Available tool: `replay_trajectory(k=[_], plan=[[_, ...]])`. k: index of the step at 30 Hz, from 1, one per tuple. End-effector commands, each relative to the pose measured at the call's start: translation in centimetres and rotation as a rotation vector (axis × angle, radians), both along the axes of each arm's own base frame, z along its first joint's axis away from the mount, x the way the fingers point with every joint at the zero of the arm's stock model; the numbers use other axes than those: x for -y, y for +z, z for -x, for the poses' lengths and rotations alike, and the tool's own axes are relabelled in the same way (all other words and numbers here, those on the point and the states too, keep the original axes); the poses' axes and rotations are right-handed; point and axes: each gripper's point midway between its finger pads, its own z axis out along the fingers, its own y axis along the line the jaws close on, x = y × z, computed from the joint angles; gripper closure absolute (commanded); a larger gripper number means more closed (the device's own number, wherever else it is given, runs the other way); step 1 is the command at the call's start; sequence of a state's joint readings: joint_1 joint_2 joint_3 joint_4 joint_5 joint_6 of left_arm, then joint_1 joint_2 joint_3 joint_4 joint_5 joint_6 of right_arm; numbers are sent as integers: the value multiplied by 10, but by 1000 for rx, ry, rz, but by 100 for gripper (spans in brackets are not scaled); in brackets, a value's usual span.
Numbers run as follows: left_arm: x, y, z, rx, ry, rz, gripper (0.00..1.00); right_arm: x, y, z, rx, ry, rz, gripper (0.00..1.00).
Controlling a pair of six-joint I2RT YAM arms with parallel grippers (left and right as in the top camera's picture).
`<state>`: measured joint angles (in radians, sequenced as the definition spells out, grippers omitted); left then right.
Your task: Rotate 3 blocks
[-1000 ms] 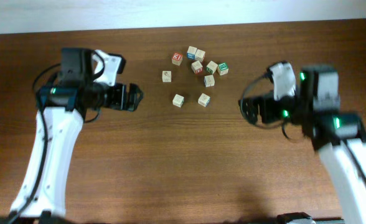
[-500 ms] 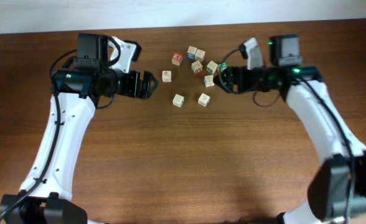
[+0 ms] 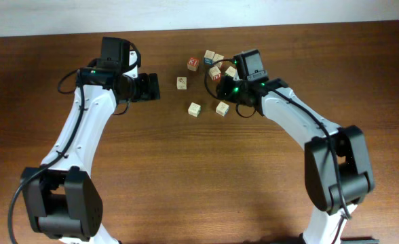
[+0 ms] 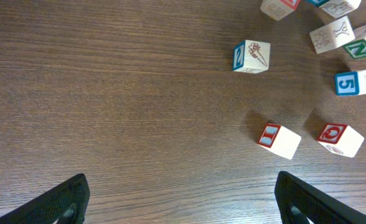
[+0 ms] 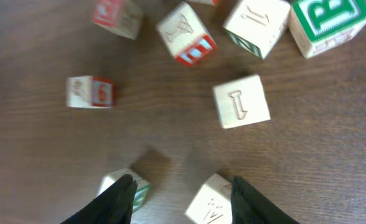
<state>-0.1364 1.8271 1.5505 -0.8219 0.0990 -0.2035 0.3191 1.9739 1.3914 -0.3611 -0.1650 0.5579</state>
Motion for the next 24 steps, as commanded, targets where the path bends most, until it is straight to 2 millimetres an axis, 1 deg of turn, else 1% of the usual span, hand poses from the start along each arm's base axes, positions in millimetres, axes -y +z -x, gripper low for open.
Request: replay_trajectory(k=[1, 4, 6, 8, 10, 15, 19, 23, 24], plan=[[-2, 3, -8, 18, 19, -4, 7, 2, -19, -5, -44, -80, 7, 54], [-1, 3, -9, 24, 21, -2, 7, 0, -36, -2, -83, -76, 4, 55], [-1, 3, -9, 23, 22, -2, 8, -4, -43, 1, -104, -62, -10, 55], [-1, 3, -9, 23, 22, -1, 8, -6, -45, 2, -112, -56, -18, 55], [-1, 3, -9, 23, 22, -1, 7, -8, -46, 6, -132, -47, -30, 58], [0, 3, -9, 23, 19, -1, 7, -14, -55, 28, -225, -63, -27, 62], [-1, 2, -7, 15, 20, -3, 7, -11, -60, 39, -292, -106, -27, 67], [-1, 1, -5, 5, 20, -4, 6, -9, -61, 56, -375, -99, -17, 75], [-1, 1, -5, 4, 20, -4, 6, -7, -61, 61, -397, -101, -7, 75]])
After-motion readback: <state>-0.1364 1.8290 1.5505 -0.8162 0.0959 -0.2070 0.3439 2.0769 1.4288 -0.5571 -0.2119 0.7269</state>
